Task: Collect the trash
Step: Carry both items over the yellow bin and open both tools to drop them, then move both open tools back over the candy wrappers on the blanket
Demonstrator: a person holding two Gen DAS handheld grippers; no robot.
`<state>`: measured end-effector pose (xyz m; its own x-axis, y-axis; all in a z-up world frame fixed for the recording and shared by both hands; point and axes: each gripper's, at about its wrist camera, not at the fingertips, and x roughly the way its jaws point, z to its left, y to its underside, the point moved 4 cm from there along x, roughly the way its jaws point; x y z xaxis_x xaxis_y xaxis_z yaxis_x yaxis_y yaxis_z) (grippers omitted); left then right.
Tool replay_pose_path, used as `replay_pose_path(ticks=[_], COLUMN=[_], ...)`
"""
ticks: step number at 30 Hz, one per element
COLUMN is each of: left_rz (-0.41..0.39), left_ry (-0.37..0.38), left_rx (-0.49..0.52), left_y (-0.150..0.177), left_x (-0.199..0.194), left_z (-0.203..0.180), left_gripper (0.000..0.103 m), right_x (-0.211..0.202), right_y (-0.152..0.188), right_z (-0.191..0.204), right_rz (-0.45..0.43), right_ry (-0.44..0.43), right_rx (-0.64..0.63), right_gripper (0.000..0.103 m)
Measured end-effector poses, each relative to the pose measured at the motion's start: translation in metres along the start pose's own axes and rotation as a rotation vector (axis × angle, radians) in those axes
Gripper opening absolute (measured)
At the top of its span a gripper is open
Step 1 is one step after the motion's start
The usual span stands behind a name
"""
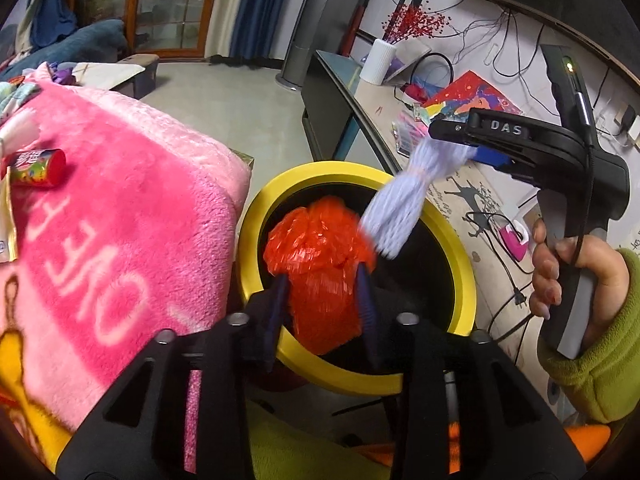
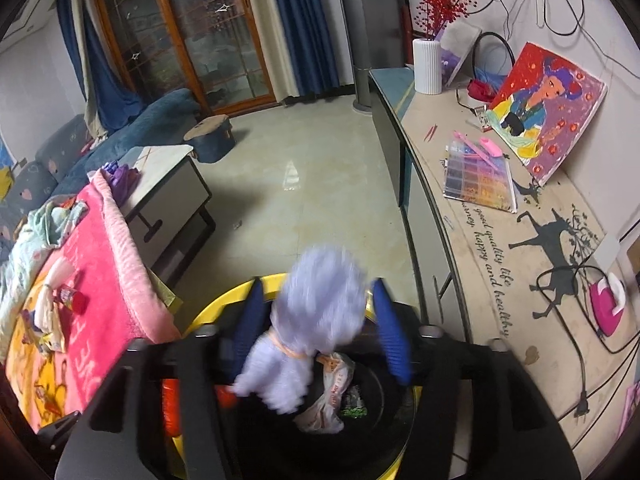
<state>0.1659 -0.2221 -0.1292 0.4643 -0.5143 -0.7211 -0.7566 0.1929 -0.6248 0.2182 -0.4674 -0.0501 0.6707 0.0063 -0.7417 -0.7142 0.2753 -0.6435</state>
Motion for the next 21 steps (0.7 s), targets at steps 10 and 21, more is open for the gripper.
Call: replay_pose_path(ticks=[10,21], left_rz=[-0.115,-0.256], left_ry=[-0.057,-0.17], left_rx=[-0.057,-0.118], left_y=[-0.007,-0.016], left_x=[-0.04,-0.097], left_z=[0.016,0.041], left_gripper=[0.088,0.092], right_x=[-0.02,-0.069], right_y=[-0.004,-0.002], right_z=[0.029,0.101], right_rz=[-0.058,-0.185], right_ry=[-0.031,-0.081], right_rx=[-0.06,-0.25], right_gripper=[0.077,0.09])
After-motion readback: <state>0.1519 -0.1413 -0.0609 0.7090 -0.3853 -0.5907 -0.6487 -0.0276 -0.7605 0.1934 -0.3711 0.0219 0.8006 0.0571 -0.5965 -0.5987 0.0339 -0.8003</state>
